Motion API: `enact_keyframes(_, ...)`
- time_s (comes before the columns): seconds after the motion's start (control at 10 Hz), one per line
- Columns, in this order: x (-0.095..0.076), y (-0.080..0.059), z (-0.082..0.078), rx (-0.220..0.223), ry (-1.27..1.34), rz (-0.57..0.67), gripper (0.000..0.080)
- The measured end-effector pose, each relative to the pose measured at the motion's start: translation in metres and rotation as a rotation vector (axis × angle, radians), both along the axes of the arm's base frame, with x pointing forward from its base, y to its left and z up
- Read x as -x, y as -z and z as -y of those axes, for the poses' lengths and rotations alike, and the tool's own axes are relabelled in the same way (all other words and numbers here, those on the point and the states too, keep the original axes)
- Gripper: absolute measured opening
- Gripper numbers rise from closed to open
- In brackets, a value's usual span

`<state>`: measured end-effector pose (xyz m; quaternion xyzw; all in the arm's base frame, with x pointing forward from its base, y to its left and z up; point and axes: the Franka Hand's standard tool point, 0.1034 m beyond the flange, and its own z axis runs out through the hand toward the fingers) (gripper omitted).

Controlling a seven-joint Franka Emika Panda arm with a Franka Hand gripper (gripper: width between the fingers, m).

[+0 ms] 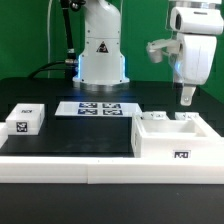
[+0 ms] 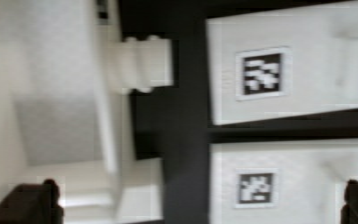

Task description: Assemble cabinet

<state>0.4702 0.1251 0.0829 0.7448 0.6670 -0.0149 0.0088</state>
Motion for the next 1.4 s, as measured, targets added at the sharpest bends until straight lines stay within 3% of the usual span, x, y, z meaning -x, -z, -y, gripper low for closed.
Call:
enact_keyframes(0.1,0.009,-0.001,-0.001,0.003,0.027,-0.004,0.0797)
enact_keyframes(0.5,0.01,0.002,0.001,0.004,0.03,-0.011,0.0797)
enact_keyframes(0.8,0.034,0.015,-0.018,-0.02,0.057,-0.005,0.0797)
enact_keyframes(1.2,0.042,0.043,-0.046,-0.067,0.064,0.002,0.0797)
enact_keyframes(1.4,0.044,0.054,-0.053,-0.08,0.073,-0.002,0.0797)
